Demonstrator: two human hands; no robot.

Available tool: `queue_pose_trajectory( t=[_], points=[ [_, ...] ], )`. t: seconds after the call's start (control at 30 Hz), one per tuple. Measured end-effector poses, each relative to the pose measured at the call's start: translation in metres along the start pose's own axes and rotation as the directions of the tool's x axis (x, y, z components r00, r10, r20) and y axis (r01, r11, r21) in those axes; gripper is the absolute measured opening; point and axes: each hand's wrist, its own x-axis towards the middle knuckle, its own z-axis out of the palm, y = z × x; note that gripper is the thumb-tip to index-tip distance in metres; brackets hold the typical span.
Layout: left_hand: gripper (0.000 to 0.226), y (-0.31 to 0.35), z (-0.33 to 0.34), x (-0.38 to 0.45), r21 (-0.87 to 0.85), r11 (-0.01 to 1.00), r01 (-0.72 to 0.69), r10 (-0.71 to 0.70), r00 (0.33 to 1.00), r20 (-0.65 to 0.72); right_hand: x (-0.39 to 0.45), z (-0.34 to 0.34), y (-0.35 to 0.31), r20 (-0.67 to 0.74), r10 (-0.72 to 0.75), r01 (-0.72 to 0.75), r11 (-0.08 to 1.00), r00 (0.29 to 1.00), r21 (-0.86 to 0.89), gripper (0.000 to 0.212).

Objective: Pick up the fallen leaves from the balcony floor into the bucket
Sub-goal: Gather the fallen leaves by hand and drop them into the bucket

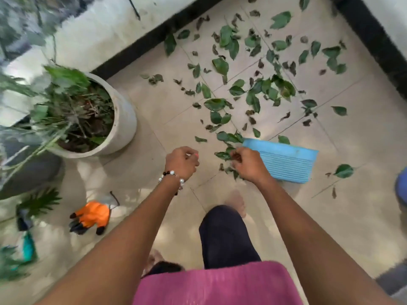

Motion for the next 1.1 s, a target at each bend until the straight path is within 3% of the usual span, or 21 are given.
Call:
queue_pose_trajectory(
  t=[0.1,0.23,0.4,0.5,0.57,0.63,0.77,0.9,1.0,1.03,1.1],
  points=[
    [0.013,-0.044,0.021,0.055,-0.085,0.996,-0.001,0.002,1.000,0.010,0.053,0.067,0.034,-0.005,-0.025,0.023,0.987,1.000,-0.157,0.042],
    [0.018,-0.079,0.058,0.118,-0.241,0.970,0.037,-0.034,0.999,0.013,0.109,0.141,0.082,-0.154,-0.079,0.007,0.908,0.985,-0.420,0.058],
    [0.019,-0.083,0.098,0.174,-0.350,0.923,-0.160,0.146,0.987,-0.066,0.149,0.180,0.098,-0.350,-0.015,-0.127,0.916,0.937,-0.379,0.058],
    [0.017,-0.073,0.116,0.194,-0.404,0.869,-0.286,0.253,0.958,-0.133,0.158,0.186,0.102,-0.505,-0.181,-0.057,0.907,0.844,-0.418,0.060],
    [0.014,-0.069,0.125,0.198,-0.447,0.831,-0.331,0.296,0.944,-0.147,0.160,0.177,0.107,-0.526,-0.334,0.017,0.855,0.782,-0.518,0.057],
    [0.013,-0.069,0.133,0.198,-0.463,0.811,-0.356,0.327,0.934,-0.145,0.161,0.164,0.108,-0.489,-0.402,0.065,0.819,0.774,-0.570,0.047],
    [0.012,-0.078,0.138,0.193,-0.447,0.804,-0.393,0.388,0.916,-0.107,0.163,0.146,0.107,-0.464,-0.377,0.172,0.889,0.801,-0.425,0.026],
    [0.029,-0.085,0.136,0.185,-0.304,0.855,-0.421,0.421,0.904,-0.069,0.136,0.148,0.085,-0.686,-0.258,0.321,0.946,0.680,-0.038,0.021],
    [0.054,-0.085,0.140,0.178,-0.289,0.900,-0.326,0.367,0.925,0.099,0.123,0.153,0.075,-0.775,-0.122,0.374,0.914,0.620,0.155,0.024],
    [0.059,-0.085,0.145,0.176,-0.388,0.898,-0.206,0.306,0.928,0.214,0.120,0.156,0.074,-0.783,-0.130,0.358,0.925,0.609,0.125,0.023],
    [0.064,-0.089,0.159,0.169,-0.613,0.779,0.128,0.183,0.890,0.419,0.115,0.166,0.072,-0.738,-0.234,0.369,0.929,0.633,0.021,0.019]
  ],
)
